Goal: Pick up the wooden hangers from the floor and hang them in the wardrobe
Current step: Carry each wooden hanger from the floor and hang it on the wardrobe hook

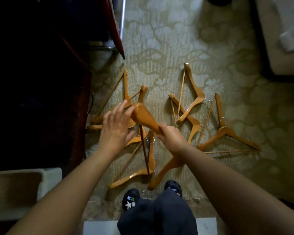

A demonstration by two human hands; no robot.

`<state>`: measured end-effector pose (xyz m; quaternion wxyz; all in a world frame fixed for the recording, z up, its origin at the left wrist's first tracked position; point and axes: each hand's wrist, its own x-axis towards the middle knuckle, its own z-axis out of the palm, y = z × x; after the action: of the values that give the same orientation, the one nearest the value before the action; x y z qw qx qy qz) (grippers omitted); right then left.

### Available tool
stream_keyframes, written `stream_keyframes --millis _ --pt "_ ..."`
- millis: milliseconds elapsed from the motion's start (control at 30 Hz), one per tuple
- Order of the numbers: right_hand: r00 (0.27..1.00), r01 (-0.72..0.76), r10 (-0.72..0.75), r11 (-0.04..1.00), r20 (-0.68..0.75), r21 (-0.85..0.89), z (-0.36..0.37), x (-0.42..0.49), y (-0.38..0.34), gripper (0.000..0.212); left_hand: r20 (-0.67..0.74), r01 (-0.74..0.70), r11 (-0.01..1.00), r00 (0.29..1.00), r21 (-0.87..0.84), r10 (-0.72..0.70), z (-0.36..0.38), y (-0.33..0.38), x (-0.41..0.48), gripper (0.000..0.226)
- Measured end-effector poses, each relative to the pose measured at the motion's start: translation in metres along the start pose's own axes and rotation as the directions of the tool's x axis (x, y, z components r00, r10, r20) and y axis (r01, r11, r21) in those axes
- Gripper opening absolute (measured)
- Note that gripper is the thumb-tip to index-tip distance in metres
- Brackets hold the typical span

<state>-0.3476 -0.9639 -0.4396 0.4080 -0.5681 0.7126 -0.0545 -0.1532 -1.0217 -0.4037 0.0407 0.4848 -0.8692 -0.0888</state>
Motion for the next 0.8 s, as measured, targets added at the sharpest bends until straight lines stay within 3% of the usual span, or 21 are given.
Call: stream_keyframes --millis 100,200,267,433,500,600,700,800 --pt "0.995 0.073 -0.063 0.985 0.071 -0.158 -0.016 -0.013 -0.02 0.022 0.102 -0.128 0.986 0.988 0.11 0.116 -0.032 -0.003 -0.003 0.085" --pt "0.978 0.155 -0.105 0.943 0.18 -0.295 -0.024 -0.022 -0.04 0.026 0.347 -0.208 0.969 0.926 0.136 0.15 -0.051 0.007 0.0 0.07" --pt "0.962 0.218 -0.143 0.914 0.231 -0.341 -0.031 -0.029 -0.058 0.026 0.433 -0.255 0.951 0.887 0.174 0.158 -0.064 0.014 -0.002 0.058" --pt "0.947 0.302 -0.221 0.86 0.234 -0.411 -0.053 -0.05 -0.098 0.03 0.404 -0.184 0.97 0.909 0.161 0.106 -0.103 0.014 -0.015 0.039" --pt "0.952 0.303 -0.251 0.862 0.176 -0.406 -0.064 -0.065 -0.111 0.024 0.373 -0.149 0.978 0.924 0.145 0.086 -0.122 0.011 -0.023 0.038" --pt "0.949 0.3 -0.31 0.846 0.05 -0.442 -0.077 -0.099 -0.129 0.031 0.373 -0.035 0.989 0.928 0.141 -0.02 -0.15 -0.001 -0.044 0.042" --pt "0.961 0.237 -0.273 0.895 -0.044 -0.379 -0.094 -0.144 -0.144 0.035 0.356 0.078 0.993 0.929 0.093 -0.106 -0.187 -0.014 -0.075 0.043" --pt "0.983 0.132 -0.163 0.943 -0.081 -0.304 -0.108 -0.189 -0.148 0.025 0.349 0.17 0.984 0.92 0.053 -0.178 -0.228 -0.022 -0.107 0.04"
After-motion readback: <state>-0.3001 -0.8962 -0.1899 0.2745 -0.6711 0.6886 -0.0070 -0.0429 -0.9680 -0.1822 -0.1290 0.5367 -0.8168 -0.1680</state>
